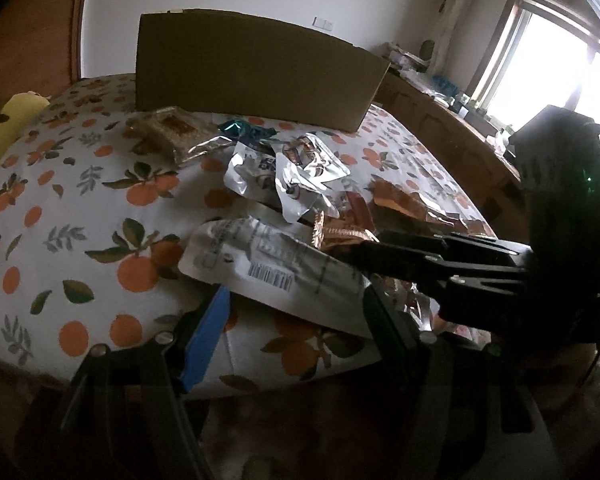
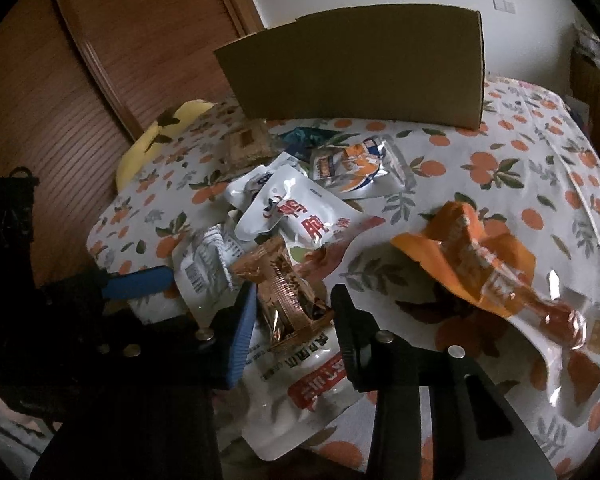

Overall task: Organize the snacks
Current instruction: 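Grasp the copper candy with the right tool while the left tool grasps a white sachet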

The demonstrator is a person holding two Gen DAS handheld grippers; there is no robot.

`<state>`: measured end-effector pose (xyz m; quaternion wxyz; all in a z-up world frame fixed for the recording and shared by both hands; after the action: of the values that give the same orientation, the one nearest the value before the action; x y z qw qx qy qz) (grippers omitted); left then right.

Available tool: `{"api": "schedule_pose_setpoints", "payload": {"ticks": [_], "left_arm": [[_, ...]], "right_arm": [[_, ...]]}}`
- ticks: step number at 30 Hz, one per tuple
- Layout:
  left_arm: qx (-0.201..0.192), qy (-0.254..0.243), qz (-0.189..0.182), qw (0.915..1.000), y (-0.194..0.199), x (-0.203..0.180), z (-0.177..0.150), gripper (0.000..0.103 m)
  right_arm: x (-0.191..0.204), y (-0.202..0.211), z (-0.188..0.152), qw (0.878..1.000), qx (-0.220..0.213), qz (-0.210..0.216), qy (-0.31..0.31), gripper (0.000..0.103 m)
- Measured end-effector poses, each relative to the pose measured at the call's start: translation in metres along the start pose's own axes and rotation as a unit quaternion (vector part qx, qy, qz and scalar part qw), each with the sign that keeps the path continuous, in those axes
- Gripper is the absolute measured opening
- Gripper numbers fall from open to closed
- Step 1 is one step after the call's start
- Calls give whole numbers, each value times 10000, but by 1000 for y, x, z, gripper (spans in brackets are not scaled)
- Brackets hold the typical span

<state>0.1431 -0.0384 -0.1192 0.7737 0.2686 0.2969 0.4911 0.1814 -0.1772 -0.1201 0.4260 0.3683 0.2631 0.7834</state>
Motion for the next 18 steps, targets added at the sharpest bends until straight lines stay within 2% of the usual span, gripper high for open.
{"api": "schedule_pose_setpoints", "payload": {"ticks": [6,18], "left_arm": [[61,124,125,9998,-10,0,4,69],[110,369,186,9991,-33,4,28,69]], "right_arm": [[-16,5,-1,9997,79,-219,-2,38],[-22,5,-5,9991,111,270,-296,37]]}}
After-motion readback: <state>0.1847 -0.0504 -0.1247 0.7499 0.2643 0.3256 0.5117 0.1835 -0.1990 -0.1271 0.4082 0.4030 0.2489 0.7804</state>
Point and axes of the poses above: each gripper's, at about its wrist camera, not at the fingertips, and y roughly against the way its jaws point, x to its left, z to its top, the point moved 4 cm from there along -y, roughly the way its jaws point, and after that the axes turned 9 degrees about -y, right-handed, at the moved point
